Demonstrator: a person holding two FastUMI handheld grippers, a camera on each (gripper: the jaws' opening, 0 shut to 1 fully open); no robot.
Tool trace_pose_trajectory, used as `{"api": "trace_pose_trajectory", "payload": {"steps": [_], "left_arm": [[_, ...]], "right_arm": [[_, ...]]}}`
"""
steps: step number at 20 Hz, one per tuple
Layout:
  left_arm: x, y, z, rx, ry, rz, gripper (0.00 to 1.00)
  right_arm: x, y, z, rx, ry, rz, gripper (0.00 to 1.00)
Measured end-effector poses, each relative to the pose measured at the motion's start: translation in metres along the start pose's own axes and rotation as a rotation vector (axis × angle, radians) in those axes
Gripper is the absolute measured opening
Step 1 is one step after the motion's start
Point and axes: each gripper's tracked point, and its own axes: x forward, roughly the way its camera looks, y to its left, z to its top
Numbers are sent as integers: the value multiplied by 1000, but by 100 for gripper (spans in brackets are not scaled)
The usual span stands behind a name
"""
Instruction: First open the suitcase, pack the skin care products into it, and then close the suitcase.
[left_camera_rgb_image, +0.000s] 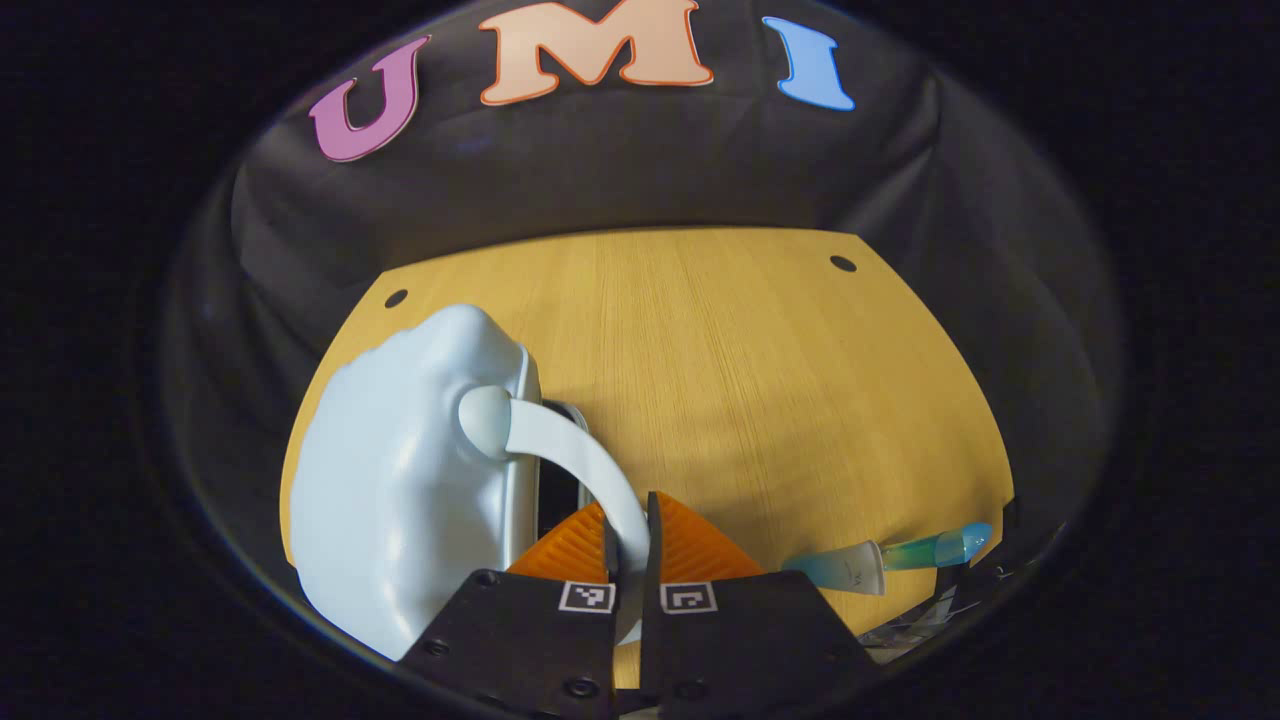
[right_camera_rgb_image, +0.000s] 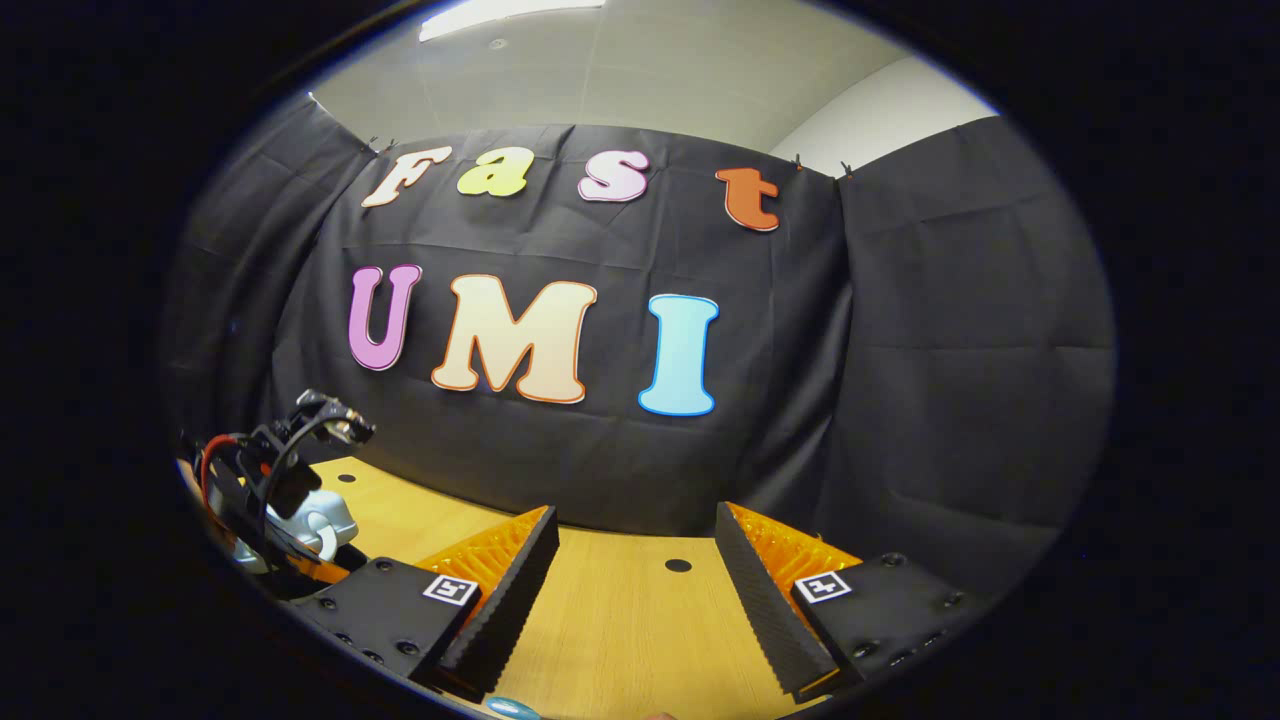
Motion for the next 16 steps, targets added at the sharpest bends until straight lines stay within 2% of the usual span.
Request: {"api": "trace_pose_trajectory", "payload": {"steps": [6, 12, 16], "left_arm": [[-51, 57, 53, -54, -122, 20, 2], [-83, 113, 77, -14, -206, 71, 2], [-100, 159, 88, -60, -267, 95, 2]], "right_arm": [[-2, 24, 7, 5, -18, 37, 99], [-3, 49, 7, 3, 2, 61, 99], [-2, 80, 12, -27, 3, 92, 99]]}}
